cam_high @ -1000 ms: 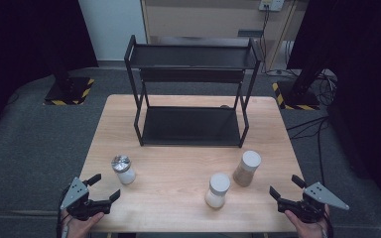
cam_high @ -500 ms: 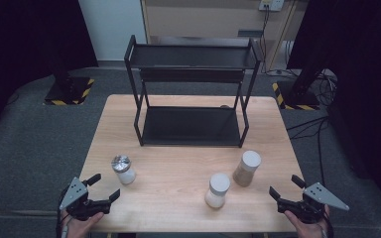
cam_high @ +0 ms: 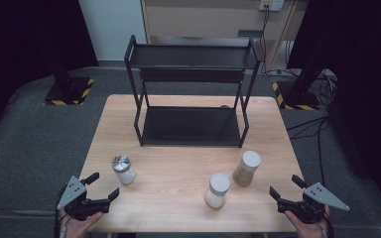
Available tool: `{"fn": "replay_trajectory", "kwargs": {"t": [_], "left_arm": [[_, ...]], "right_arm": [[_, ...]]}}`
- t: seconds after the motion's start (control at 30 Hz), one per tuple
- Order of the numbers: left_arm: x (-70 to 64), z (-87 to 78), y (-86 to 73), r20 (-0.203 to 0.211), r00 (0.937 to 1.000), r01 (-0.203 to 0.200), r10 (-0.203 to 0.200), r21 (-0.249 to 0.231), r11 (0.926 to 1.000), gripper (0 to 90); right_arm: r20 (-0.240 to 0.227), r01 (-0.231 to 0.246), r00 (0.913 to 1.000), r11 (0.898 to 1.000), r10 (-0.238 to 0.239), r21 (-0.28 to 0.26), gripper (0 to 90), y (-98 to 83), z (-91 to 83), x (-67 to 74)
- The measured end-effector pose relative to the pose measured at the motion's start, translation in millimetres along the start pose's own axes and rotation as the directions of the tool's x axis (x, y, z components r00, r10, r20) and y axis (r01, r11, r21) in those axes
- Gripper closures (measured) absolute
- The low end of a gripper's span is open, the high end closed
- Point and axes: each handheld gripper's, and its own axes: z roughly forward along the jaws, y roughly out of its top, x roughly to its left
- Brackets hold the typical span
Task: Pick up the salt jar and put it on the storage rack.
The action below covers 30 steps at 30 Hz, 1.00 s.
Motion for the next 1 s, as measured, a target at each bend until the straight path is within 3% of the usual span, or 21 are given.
{"fn": "replay_trajectory", "kwargs": {"t": [0.23,0.4,0.57,1.0], "left_arm": [[0.3,-3.3,5.5,-0.011,0.9999,-0.006,0.007,0.015,0.9999,4.4],[6.9,-5.5,13.9,-0.005,0.9999,0.011,-0.011,0.021,0.9997,3.7],[12.5,-5.0,23.4,-0.004,1.0000,0.000,0.000,0.033,0.9995,3.5],[30.3,2.5,35.6,0.031,0.9995,0.006,-0.007,0.035,0.9994,3.5]], "right_arm": [[0.002,0.002,1.0000,1.000,-0.002,0.002,7.1,0.3,0.3,0.7],[0.004,0.002,1.0000,1.000,-0.002,0.001,7.2,0.1,0.1,0.8],[0.004,0.002,1.0000,1.000,-0.002,0.001,7.2,0.1,0.3,0.8],[0.003,0.004,1.0000,1.000,-0.004,0.003,7.3,0.3,0.7,0.9]]}}
